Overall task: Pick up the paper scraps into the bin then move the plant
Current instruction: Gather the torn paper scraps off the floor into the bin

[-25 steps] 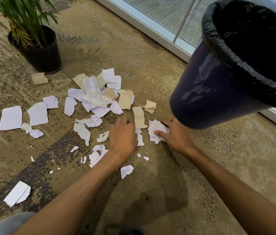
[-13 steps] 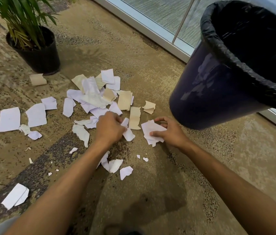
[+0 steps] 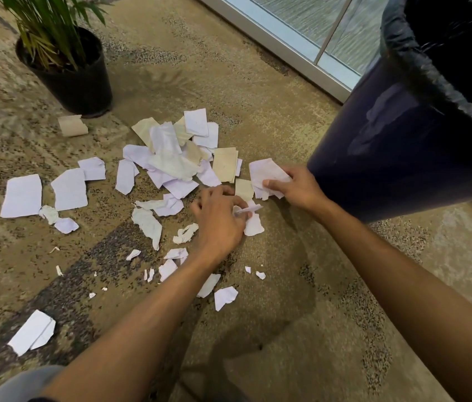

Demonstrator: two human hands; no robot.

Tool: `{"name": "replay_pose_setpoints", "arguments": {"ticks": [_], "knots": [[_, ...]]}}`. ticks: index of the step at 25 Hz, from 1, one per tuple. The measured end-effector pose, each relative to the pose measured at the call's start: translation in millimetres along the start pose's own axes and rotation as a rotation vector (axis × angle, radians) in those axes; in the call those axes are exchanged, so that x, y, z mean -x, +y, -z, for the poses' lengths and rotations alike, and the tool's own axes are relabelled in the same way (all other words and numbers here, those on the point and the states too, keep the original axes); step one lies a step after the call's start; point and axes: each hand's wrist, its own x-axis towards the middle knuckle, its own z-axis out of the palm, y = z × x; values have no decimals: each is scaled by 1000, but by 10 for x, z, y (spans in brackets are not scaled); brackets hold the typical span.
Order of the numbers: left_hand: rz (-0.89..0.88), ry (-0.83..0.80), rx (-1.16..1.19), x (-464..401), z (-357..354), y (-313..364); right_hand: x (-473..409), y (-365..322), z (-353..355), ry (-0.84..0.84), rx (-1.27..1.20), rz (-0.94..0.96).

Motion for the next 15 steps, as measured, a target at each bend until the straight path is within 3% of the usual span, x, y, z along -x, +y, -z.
{"name": "replay_pose_setpoints", "arguments": {"ticks": [5,11,15], "knots": [[-11,20,144,33,5,51,33,-7,-66,17,76,21],[111,134,379,-185,531,-22,-7,-230,-15,215,9,186],[237,227,393,-392,778,-221,-181,-460,-144,361,415,470]]}}
